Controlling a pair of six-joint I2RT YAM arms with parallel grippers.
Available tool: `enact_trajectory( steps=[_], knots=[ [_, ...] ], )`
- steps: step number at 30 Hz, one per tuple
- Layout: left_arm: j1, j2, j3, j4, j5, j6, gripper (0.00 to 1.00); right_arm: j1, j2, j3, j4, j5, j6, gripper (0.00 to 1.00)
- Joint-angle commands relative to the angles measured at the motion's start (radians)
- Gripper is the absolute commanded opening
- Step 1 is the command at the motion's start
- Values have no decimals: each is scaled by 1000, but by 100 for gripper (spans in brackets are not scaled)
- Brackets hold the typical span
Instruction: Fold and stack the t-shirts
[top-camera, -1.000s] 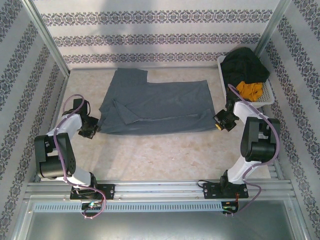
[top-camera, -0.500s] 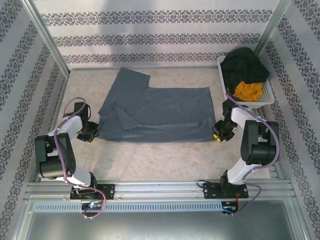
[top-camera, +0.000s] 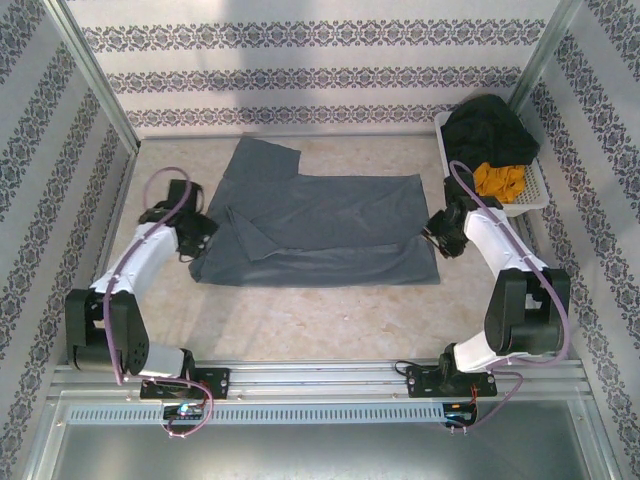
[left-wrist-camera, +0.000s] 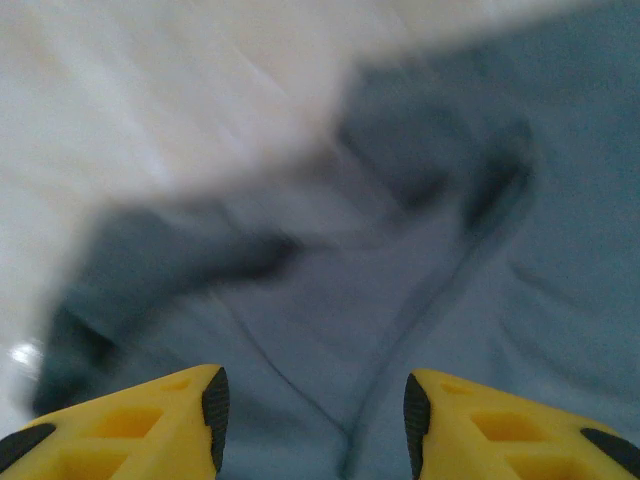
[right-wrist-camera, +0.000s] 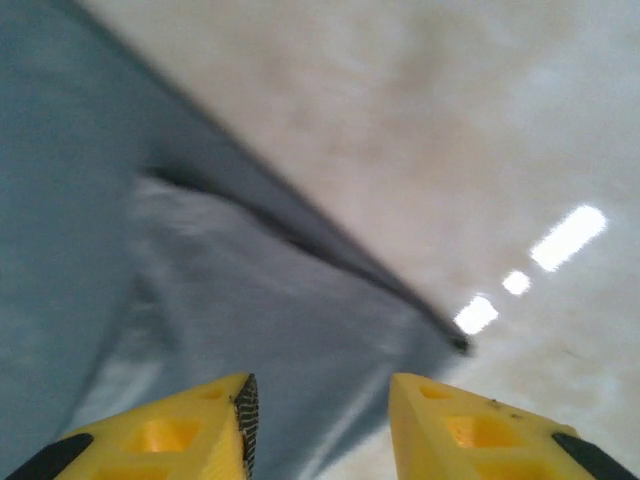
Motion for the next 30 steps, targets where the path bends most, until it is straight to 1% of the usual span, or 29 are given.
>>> enact_trajectory(
  steps=[1, 3, 5, 7, 9, 12, 20, 23, 25, 27, 30],
  knots=[
    [-128, 73, -43, 129, 113, -221, 52, 38, 48, 17, 149, -165, -78, 47],
    [-185, 113, -62, 210, 116, -300, 53, 63, 76, 34, 193, -236, -93, 50],
    [-210, 164, -63, 257, 131, -340, 54, 88, 99, 55, 202, -274, -103, 52],
    [-217, 202, -56, 271, 143, -356, 54, 100, 113, 61, 215, -304, -104, 53],
    [-217, 234, -30, 220, 147, -350, 52, 105, 126, 60, 216, -321, -99, 53],
    [-217, 252, 11, 106, 119, -330, 50, 103, 122, 51, 218, -323, -95, 53],
    [-231, 213, 17, 16, 79, -366, 52, 101, 123, 53, 214, -330, -91, 53],
    [-237, 202, 4, 20, 86, -395, 53, 101, 131, 54, 216, -331, -91, 53],
    [-241, 198, -22, 60, 93, -425, 54, 102, 136, 48, 220, -330, -86, 52],
    [-242, 205, -46, 123, 93, -456, 54, 103, 142, 45, 225, -335, -81, 52],
    [-242, 250, -20, 153, 102, -458, 51, 108, 143, 46, 225, -335, -83, 51]
  ],
)
